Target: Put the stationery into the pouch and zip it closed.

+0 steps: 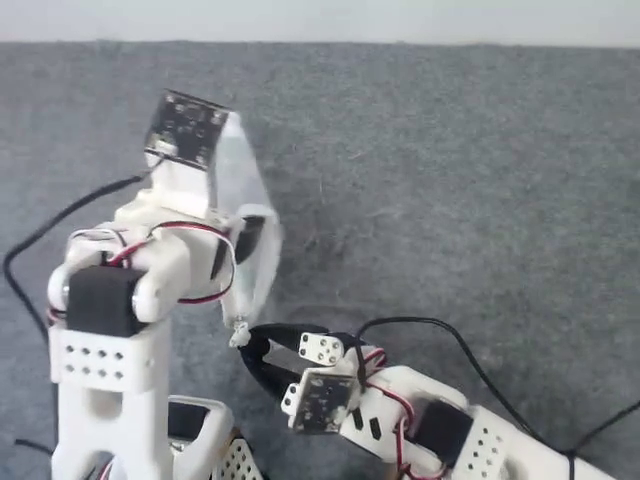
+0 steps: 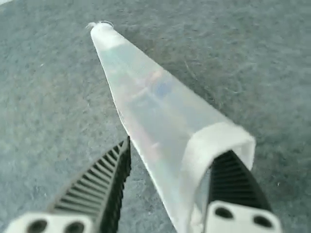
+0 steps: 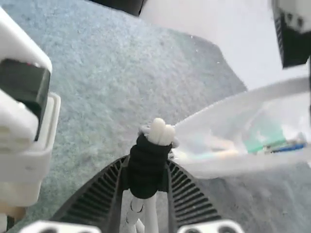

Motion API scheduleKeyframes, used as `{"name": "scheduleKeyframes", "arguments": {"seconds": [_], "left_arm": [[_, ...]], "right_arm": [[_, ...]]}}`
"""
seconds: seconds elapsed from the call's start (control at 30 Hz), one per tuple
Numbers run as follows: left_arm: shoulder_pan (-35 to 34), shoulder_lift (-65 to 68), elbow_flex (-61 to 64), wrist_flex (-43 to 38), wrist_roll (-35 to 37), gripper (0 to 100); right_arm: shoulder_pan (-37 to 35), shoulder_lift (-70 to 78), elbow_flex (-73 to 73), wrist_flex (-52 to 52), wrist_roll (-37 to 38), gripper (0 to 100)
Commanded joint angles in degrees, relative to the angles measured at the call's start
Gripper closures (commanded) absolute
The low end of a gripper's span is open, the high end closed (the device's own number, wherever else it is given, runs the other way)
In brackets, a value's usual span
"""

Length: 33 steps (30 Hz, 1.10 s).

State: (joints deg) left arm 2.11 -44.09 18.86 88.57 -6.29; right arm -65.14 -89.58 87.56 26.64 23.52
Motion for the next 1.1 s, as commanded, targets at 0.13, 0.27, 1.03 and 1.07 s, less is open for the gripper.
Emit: {"name": "scheduleKeyframes", "arguments": {"seconds": [0.13, 0.27, 1.03, 1.07], "left_arm": [[7.2, -2.5, -5.7, 3.4, -1.8, 76], [7.1, -2.6, -8.7, 5.9, -1.8, 76], [4.8, -21.1, -7.9, 11.8, -7.5, 76], [5.1, -22.2, -7.3, 11.8, -7.6, 76]], "right_arm": [[0.5, -11.0, 0.8, 0.1, 0.4, 99.4], [0.6, -12.7, 0.9, 0.2, 0.4, 99.4], [19.5, -13.4, -7.1, -0.3, 0.5, 99.3], [19.5, -13.4, -7.1, -0.3, 0.6, 99.3]]}}
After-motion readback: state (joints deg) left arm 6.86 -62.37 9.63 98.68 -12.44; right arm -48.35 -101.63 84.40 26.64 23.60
